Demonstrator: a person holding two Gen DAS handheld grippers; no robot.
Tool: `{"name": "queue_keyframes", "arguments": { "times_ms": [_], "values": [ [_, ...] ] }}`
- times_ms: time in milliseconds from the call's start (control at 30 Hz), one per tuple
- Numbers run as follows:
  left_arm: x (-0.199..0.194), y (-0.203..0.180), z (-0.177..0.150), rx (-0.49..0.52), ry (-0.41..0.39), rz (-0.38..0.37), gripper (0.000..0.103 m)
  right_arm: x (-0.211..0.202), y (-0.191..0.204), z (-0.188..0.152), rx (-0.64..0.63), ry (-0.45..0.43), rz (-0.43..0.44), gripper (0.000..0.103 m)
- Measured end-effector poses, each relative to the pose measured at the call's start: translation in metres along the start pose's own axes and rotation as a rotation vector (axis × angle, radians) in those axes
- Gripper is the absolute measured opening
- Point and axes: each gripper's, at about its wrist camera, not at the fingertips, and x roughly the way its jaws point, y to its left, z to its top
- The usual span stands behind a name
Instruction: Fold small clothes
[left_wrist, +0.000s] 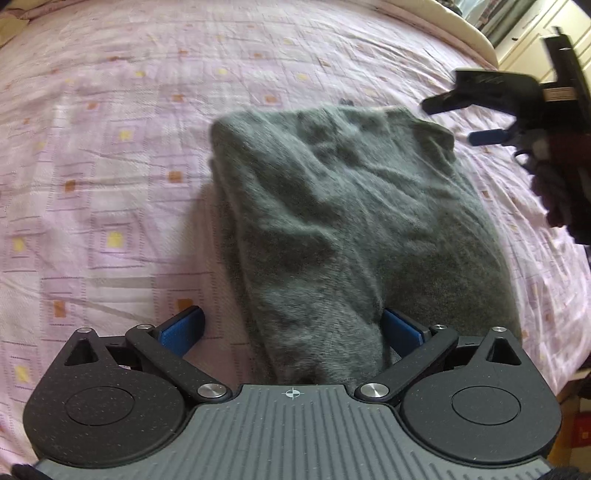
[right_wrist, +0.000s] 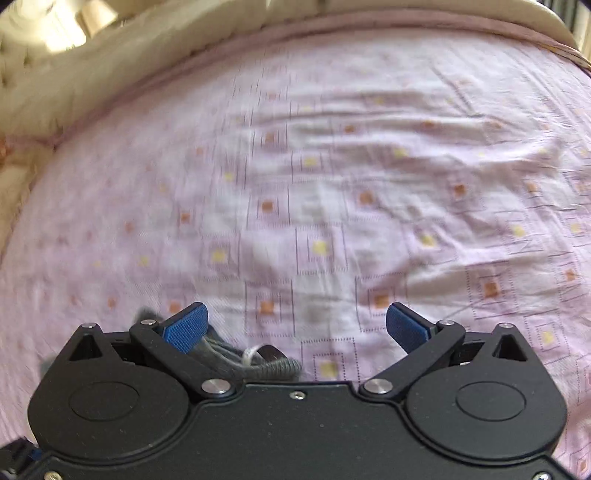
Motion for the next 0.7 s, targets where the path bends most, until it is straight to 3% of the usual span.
{"name": "queue_keyframes", "arguments": {
  "times_ms": [167, 300, 500, 700],
  "values": [
    [-0.016, 0.03, -0.002, -0.087, -0.041, 0.035, 0.103, -0.042, -0.007, -0.015, 0.046, -0.076, 0.023, 0.103],
    [-0.031, 0.043, 0.003, -0.051, -0.079, 0.09, 0.102, -0.072, -0.003, -0.04, 0.039, -0.103, -0.008, 0.103],
    [-0.071, 0.05, 0.018, -0.042, -0.184, 0.095, 0.102, -0.115, 0.019, -0.088, -0.022, -0.139, -0.071, 0.103],
    [-0.14, 0.02, 0.036, 0.079, -0.4, 0.141, 0.103, -0.168, 0.045, -0.108, -0.032, -0.263, -0.058, 0.103]
  ]
}}
